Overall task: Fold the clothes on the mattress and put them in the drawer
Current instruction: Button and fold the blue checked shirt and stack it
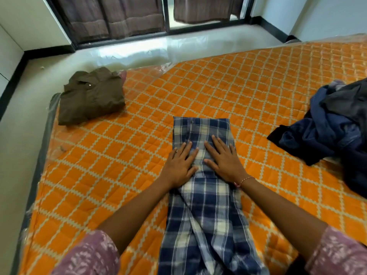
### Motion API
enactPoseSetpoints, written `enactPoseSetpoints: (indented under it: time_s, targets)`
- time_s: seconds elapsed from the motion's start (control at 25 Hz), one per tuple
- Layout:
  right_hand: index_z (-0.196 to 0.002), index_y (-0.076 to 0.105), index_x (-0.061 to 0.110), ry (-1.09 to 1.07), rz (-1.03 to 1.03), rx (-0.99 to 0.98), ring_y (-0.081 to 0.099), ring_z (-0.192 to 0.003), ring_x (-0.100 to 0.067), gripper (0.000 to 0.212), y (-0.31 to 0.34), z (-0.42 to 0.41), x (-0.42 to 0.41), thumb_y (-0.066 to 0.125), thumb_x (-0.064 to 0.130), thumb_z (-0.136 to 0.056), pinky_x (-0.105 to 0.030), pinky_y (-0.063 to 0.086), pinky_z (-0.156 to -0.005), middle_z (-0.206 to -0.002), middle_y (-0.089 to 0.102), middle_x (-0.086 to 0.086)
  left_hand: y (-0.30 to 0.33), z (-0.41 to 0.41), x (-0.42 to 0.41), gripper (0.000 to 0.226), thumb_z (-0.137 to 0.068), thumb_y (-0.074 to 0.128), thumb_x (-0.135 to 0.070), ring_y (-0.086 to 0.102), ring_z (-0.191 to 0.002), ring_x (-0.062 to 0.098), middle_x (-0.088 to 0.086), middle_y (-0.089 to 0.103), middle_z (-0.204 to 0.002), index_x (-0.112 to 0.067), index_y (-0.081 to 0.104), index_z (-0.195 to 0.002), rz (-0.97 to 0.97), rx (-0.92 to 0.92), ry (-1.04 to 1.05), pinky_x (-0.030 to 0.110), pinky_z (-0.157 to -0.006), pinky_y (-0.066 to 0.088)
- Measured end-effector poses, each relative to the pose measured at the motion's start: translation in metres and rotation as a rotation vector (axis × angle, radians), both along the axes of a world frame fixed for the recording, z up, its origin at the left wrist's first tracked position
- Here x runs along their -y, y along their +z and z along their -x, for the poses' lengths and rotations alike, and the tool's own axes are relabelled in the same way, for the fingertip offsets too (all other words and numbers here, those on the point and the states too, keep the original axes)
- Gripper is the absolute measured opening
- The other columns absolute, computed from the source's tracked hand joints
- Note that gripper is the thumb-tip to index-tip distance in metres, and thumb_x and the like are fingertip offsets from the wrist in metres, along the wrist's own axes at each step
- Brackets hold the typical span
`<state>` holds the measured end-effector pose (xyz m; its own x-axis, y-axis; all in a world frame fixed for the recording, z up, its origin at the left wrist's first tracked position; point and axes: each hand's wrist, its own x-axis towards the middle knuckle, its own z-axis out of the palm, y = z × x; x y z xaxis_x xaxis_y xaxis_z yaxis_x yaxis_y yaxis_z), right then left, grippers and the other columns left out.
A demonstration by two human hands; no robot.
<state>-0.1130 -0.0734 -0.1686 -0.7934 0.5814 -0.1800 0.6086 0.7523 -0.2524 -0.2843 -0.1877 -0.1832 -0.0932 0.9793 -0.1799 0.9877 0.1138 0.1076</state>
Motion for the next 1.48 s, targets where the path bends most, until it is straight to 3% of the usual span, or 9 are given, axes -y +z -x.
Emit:
enactPoseSetpoints:
  time_s: [0.24, 0.36, 0.52, 0.64, 0.76, 0.92, 1.04, 1.24, 1.48]
  targets:
    - [-0.152, 0.013, 0.014, 0.386, -0.294, -0.034, 0.014, -0.144, -0.025, 0.088, 0.006, -0.126, 0.032, 0.059, 0.027, -0.078, -0.043, 0.018, -0.11, -0.156, 0.019, -0.013, -0.006, 0.068, 0.115, 0.077, -0.091, 0.03, -0.056, 0.014, -0.145, 0.027, 0.014, 0.013, -0.158, -0.022, -0.002, -0.153, -0.252, -0.085, -0.277, 0.044, -0.11, 0.03]
    - [-0.151, 0.013, 0.01, 0.605, -0.211, 0.082, 0.013, -0.144, -0.027, 0.093, 0.015, -0.124, 0.064, 0.042, 0.057, -0.076, -0.042, 0.012, -0.113, -0.157, 0.016, -0.014, -0.002, 0.021, 0.133, 0.091, -0.087, 0.02, -0.073, 0.005, -0.147, 0.026, 0.011, -0.002, -0.16, -0.013, 0.003, -0.153, -0.198, -0.08, -0.484, 0.042, -0.116, 0.008]
    - [-0.151, -0.009, 0.027, 0.727, -0.155, 0.167, -0.013, -0.146, -0.02, 0.074, 0.002, -0.103, 0.089, 0.028, 0.031, -0.087, -0.038, -0.009, -0.117, -0.159, -0.012, -0.002, 0.005, -0.022, 0.123, 0.071, -0.095, 0.018, -0.052, 0.015, -0.146, 0.028, 0.01, 0.012, -0.158, -0.022, -0.014, -0.15, -0.039, -0.121, -0.666, 0.039, -0.115, 0.002]
    - [-0.152, 0.004, 0.028, 0.385, 0.335, 0.159, -0.001, -0.147, -0.01, 0.064, 0.01, -0.09, 0.096, 0.041, 0.029, -0.1, -0.035, 0.0, -0.12, -0.16, 0.002, 0.007, 0.013, -0.03, 0.126, 0.075, -0.088, 0.009, -0.067, 0.001, -0.147, 0.017, -0.001, -0.002, -0.156, -0.027, -0.008, -0.149, 0.151, 0.212, -0.504, 0.032, -0.117, -0.008]
    - [-0.126, 0.055, 0.025, -0.025, 0.876, -0.169, 0.054, -0.109, 0.001, 0.048, -0.02, -0.126, 0.071, 0.062, 0.048, -0.084, -0.04, 0.033, -0.111, -0.125, 0.056, 0.012, 0.041, -0.039, 0.123, 0.061, -0.096, 0.042, -0.046, 0.038, -0.136, 0.021, 0.009, 0.033, -0.152, -0.01, 0.036, -0.145, 0.393, 0.861, -0.133, 0.04, -0.116, 0.026]
    - [-0.093, 0.066, -0.007, -0.502, 1.155, -0.281, 0.06, -0.06, 0.002, 0.015, -0.009, -0.119, 0.006, 0.064, 0.001, -0.081, -0.036, 0.055, -0.083, -0.084, 0.067, -0.005, 0.097, -0.026, 0.078, 0.022, -0.099, 0.04, -0.003, 0.062, -0.082, -0.001, 0.013, 0.06, -0.101, 0.001, 0.062, -0.097, 0.468, 1.183, 0.279, 0.012, -0.073, 0.051]
    - [-0.084, 0.055, -0.011, -0.561, 1.199, -0.367, 0.048, -0.042, -0.004, 0.02, 0.073, -0.055, 0.016, 0.057, 0.008, -0.086, -0.021, 0.046, -0.05, -0.079, 0.05, -0.014, 0.099, -0.015, 0.036, 0.043, -0.102, 0.039, -0.016, 0.063, -0.05, 0.008, 0.011, 0.063, -0.067, -0.005, 0.062, -0.067, 0.358, 1.439, 0.681, 0.02, -0.05, 0.052]
    - [-0.077, 0.062, -0.008, -0.989, 1.146, -0.499, 0.054, -0.046, -0.019, 0.054, 0.036, -0.048, 0.028, 0.059, 0.044, -0.091, -0.023, 0.042, -0.045, -0.057, 0.057, -0.009, 0.014, -0.01, 0.024, 0.1, -0.052, 0.068, -0.078, 0.051, -0.124, 0.033, 0.009, 0.051, -0.139, -0.022, 0.052, -0.134, 0.122, 1.461, 1.101, 0.053, -0.103, 0.042]
    - [-0.089, 0.064, 0.005, -0.943, 0.528, -0.68, 0.057, -0.083, -0.028, 0.025, 0.021, -0.058, 0.072, 0.045, 0.017, -0.1, -0.039, 0.045, -0.072, -0.09, 0.064, -0.012, 0.035, -0.065, 0.049, 0.034, -0.1, 0.048, -0.027, 0.055, -0.075, 0.016, 0.003, 0.059, -0.085, 0.001, 0.056, -0.117, -0.374, 1.087, 0.96, 0.031, -0.065, 0.046]
